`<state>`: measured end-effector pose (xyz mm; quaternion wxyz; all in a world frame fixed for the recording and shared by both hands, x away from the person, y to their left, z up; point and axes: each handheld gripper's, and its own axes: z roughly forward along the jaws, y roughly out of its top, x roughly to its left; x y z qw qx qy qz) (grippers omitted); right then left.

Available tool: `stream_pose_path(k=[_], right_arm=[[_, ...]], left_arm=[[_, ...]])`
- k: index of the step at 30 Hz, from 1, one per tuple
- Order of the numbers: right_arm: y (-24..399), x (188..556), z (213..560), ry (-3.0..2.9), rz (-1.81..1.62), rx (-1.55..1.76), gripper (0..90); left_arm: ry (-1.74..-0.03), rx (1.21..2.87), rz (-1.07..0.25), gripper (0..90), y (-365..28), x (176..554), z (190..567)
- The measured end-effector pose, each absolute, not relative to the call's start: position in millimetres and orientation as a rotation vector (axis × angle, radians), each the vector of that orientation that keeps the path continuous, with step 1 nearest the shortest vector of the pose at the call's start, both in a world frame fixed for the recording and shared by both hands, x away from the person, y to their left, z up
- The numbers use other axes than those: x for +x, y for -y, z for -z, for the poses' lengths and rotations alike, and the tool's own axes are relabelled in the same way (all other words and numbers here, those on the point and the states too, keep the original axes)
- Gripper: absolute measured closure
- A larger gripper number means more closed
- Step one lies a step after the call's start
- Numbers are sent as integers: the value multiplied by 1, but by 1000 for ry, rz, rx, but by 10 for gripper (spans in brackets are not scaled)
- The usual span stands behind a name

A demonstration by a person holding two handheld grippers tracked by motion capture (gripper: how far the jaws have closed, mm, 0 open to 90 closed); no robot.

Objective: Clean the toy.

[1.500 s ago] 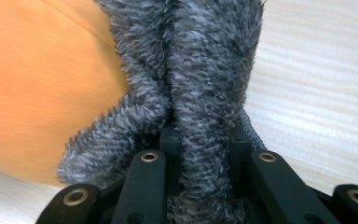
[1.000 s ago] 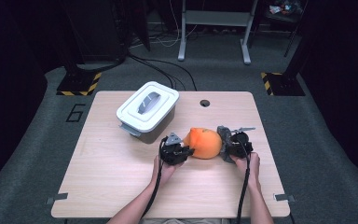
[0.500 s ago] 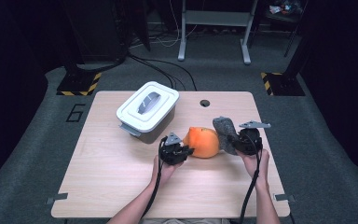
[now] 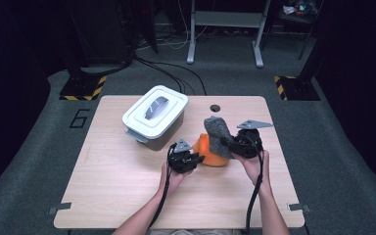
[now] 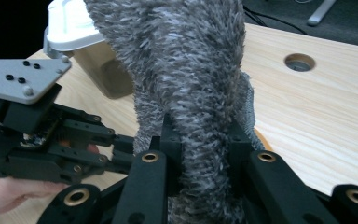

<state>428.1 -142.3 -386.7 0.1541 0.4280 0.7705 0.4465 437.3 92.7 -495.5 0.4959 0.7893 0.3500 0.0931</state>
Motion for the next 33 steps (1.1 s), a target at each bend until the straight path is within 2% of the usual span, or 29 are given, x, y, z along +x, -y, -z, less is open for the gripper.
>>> stream_pose_path(k=[9, 14, 33], right_arm=[[110, 441, 412, -2255, -1062, 1169, 747], [104, 438, 414, -2207, -975, 1142, 747], [141, 437, 422, -2140, -971, 1254, 746]], left_arm=[[-854, 1908, -219, 758, -93, 438, 497], [-856, 1900, -221, 760, -93, 438, 497], [-860, 1896, -224, 762, -92, 439, 497]])
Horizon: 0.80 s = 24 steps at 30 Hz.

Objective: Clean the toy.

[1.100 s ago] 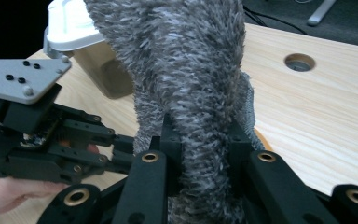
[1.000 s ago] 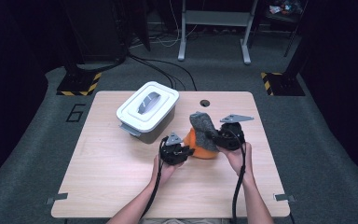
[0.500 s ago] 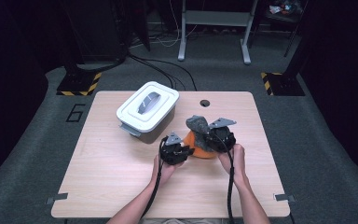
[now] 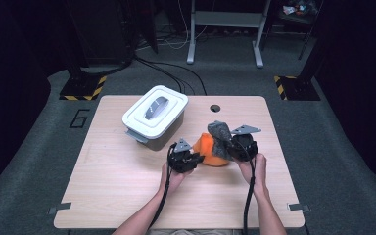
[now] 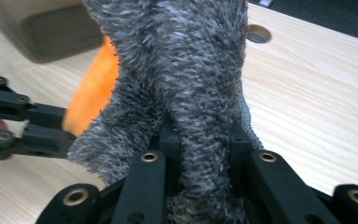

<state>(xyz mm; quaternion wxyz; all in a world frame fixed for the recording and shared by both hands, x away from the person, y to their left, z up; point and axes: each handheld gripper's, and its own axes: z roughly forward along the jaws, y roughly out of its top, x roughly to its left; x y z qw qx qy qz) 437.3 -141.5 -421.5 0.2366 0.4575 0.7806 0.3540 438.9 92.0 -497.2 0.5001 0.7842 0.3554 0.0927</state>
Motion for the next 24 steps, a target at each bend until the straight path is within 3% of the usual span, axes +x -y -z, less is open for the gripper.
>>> stream_pose_path(k=[24], right_arm=[[183, 458, 471, -2142, -848, 1497, 745]], left_arm=[[-861, 1895, -216, 763, -92, 439, 498]])
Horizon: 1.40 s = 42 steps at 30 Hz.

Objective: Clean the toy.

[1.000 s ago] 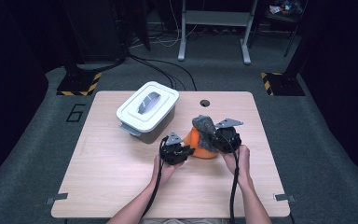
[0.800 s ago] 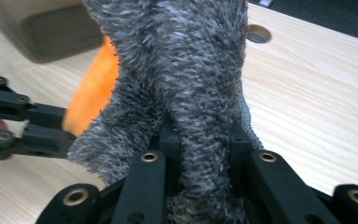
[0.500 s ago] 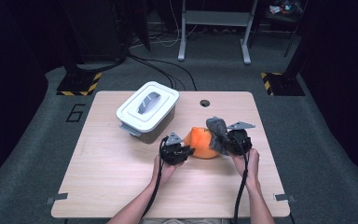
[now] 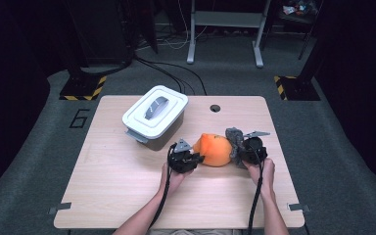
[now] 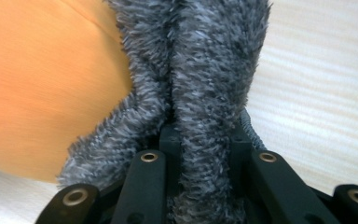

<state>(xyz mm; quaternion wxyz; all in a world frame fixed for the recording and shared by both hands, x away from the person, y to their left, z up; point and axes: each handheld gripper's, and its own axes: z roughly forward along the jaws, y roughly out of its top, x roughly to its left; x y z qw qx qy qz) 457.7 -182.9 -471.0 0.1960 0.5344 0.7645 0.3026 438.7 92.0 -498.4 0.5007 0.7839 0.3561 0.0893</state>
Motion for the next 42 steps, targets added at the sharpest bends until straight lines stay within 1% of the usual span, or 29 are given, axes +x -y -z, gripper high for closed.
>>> stream_pose_path(k=[5, 8, 13, 18, 25, 33, 35, 39, 42], right_arm=[[184, 465, 491, -2185, -801, 1563, 744], [184, 467, 496, -2195, -795, 1576, 744], [187, 465, 494, -2190, -797, 1563, 745], [195, 455, 479, -2159, -830, 1547, 750], [203, 436, 442, -2114, -952, 1468, 752], [190, 423, 409, -2118, -1074, 1341, 751], [180, 421, 400, -2129, -1122, 1310, 751], [170, 424, 399, -2149, -1134, 1305, 750], [157, 432, 406, -2205, -1111, 1284, 749]], left_arm=[[-861, 1896, -212, 762, -92, 439, 499], [-864, 1894, -209, 763, -93, 439, 499], [-862, 1898, -216, 762, -93, 439, 499], [-868, 1894, -214, 763, -95, 440, 499], [-867, 1896, -216, 762, -95, 440, 499], [-864, 1902, -219, 761, -95, 440, 499], [-864, 1901, -219, 761, -95, 440, 499], [-859, 1904, -224, 761, -96, 441, 499], [-860, 1906, -229, 760, -96, 441, 499]])
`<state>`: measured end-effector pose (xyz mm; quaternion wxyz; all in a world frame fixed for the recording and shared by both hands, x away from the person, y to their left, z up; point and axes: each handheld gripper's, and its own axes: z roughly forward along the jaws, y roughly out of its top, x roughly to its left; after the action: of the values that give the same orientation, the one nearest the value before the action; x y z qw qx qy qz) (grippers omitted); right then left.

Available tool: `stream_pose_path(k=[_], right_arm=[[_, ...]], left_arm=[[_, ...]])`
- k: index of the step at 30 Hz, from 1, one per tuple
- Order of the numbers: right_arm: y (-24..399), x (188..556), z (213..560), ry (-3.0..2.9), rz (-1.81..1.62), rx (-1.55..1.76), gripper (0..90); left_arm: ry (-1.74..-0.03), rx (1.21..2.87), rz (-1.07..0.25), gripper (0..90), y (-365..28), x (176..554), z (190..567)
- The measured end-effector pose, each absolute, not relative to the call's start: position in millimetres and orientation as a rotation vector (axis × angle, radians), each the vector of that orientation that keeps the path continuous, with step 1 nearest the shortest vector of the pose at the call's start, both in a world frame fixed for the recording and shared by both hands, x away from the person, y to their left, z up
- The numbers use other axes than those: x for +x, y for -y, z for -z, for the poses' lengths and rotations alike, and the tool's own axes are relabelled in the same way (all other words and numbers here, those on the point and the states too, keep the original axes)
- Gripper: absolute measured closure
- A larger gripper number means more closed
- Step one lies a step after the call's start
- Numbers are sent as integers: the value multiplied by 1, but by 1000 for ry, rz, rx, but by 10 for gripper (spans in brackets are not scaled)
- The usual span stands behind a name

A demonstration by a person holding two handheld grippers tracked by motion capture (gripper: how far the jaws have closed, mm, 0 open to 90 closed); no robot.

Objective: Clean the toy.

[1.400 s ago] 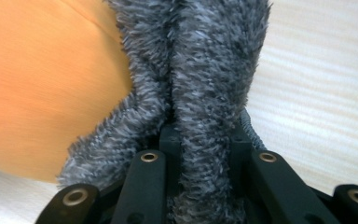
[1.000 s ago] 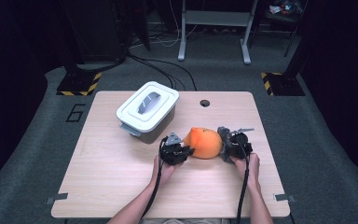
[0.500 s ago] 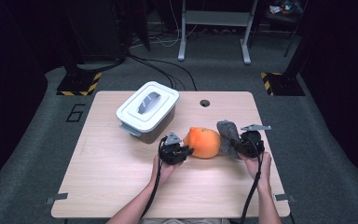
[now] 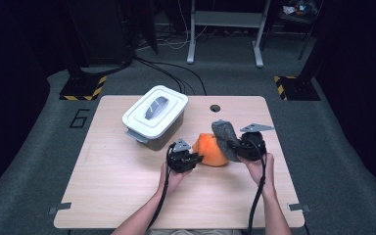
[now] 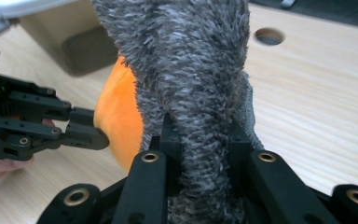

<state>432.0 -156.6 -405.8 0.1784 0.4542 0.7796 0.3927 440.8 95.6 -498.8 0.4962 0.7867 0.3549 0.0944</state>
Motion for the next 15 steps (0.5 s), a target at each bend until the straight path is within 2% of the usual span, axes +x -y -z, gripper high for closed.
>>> stream_pose_path(k=[5, 8, 12, 15], right_arm=[[147, 444, 420, -2224, -1056, 1291, 749], [146, 448, 424, -2214, -1050, 1309, 751], [147, 450, 426, -2209, -1037, 1293, 751], [148, 451, 426, -2199, -1039, 1310, 750]], left_arm=[[-890, 1886, -211, 748, -97, 441, 500], [-872, 1895, -251, 715, -96, 441, 499], [-847, 1917, -306, 623, -95, 440, 499], [-856, 1933, -343, 488, -94, 440, 499]])
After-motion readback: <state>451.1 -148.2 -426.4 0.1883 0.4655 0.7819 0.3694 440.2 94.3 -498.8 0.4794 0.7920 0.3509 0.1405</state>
